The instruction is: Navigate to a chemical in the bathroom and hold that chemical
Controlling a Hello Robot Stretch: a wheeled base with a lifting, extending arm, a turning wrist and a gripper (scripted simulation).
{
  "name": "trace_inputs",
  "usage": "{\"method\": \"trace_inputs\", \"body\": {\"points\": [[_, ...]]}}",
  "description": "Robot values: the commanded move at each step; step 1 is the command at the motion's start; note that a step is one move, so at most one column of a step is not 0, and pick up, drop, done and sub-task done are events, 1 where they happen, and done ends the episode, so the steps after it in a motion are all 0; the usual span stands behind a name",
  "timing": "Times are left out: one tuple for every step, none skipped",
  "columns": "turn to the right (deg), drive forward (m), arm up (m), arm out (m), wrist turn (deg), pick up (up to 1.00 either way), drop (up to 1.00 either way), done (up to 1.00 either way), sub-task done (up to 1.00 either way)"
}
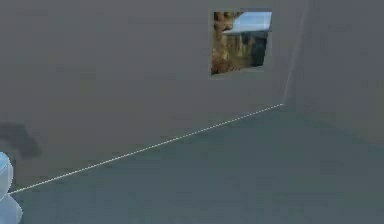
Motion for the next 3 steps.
{"method": "trace_inputs", "body": {"points": [[45.0, 0.0, 0.0, 0.0, 0.0, 0.0, 0.0, 0.0, 0.0], [45.0, 0.0, 0.0, 0.0, 0.0, 0.0, 0.0, 0.0, 0.0], [45.0, 0.0, 0.0, 0.0, 0.0, 0.0, 0.0, 0.0, 0.0]]}}
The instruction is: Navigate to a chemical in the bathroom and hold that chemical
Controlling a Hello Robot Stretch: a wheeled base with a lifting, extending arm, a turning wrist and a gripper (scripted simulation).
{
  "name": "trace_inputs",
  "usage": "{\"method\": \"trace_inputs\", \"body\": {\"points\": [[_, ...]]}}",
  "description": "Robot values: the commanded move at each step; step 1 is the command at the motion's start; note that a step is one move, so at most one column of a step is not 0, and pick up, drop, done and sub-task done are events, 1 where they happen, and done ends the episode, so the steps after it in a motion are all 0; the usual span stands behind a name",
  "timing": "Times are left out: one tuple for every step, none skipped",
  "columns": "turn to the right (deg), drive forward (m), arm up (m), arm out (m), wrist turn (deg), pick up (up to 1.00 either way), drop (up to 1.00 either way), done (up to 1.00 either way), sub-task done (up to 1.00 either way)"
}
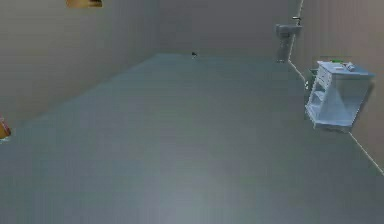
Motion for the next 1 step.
{"method": "trace_inputs", "body": {"points": [[24.0, 0.0, 0.0, 0.0, 0.0, 0.0, 0.0, 0.0, 0.0]]}}
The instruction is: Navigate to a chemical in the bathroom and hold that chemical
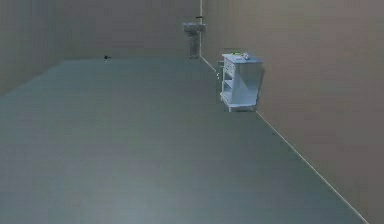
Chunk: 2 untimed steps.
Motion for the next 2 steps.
{"method": "trace_inputs", "body": {"points": [[0.0, 1.0, 0.0, 0.0, 0.0, 0.0, 0.0, 0.0, 0.0], [0.0, 1.0, 0.0, 0.0, 0.0, 0.0, 0.0, 0.0, 0.0]]}}
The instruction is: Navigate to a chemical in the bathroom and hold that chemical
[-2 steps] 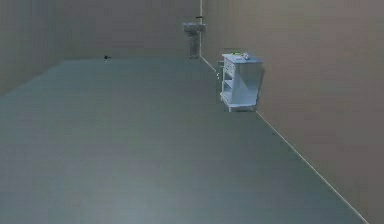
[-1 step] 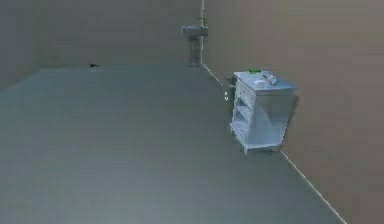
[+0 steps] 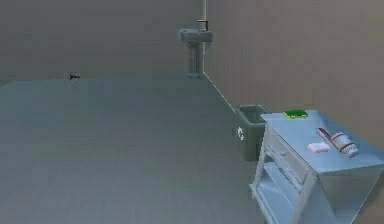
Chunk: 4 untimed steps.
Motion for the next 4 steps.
{"method": "trace_inputs", "body": {"points": [[9.0, 0.0, 0.0, 0.0, 0.0, 0.0, 0.0, 0.0, 0.0], [0.0, 0.25, 0.0, 0.0, 0.0, 0.0, 0.0, 0.0, 0.0], [-45.0, 0.0, 0.0, 0.0, 0.0, 0.0, 0.0, 0.0, 0.0], [-9.0, 0.0, 0.0, 0.0, 0.0, 0.0, 0.0, 0.0, 0.0]]}}
